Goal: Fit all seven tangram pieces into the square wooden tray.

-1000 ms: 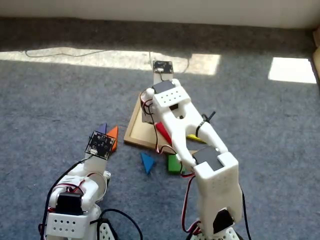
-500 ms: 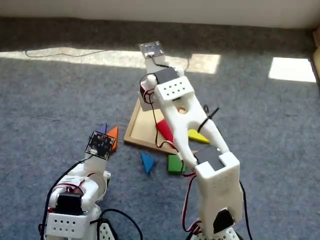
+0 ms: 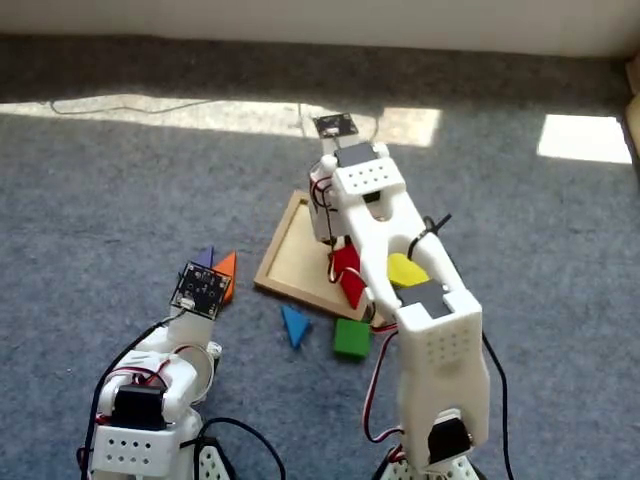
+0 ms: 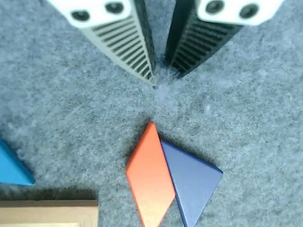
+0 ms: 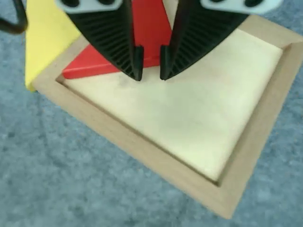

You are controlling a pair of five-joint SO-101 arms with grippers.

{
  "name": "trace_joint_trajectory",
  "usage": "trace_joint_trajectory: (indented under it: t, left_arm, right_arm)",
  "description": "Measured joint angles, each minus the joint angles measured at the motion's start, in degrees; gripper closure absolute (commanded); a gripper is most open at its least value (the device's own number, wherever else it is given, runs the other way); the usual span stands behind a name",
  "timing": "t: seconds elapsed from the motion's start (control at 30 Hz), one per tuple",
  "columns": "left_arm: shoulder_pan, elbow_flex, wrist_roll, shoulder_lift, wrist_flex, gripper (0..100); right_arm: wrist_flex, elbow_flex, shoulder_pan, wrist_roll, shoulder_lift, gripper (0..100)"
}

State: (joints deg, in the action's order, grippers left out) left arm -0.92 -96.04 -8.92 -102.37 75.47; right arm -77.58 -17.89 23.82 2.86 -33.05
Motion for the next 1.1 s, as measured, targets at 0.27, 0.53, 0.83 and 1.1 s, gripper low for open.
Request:
trace_joint_trajectory:
  t: [0.27,0.53,0.83,1.1]
  left_arm:
    - [0.0,0.0,0.0,0.0,0.0,99]
    - [0.0,0.0,0.0,0.0,0.0,99]
    - [0.0,0.0,0.0,0.0,0.0,99]
    - [0.0,0.0,0.0,0.0,0.0,99]
  right_arm:
    - [-2.11,0.09,-0.35,0.0,2.64,92.9]
    - [-2.2,7.47,-0.7,-4.84,15.21,93.2]
    - [-2.2,19.43,-3.87,-11.96,30.15,93.2]
    - [2.55,31.65,-6.15,-12.84,38.15,93.2]
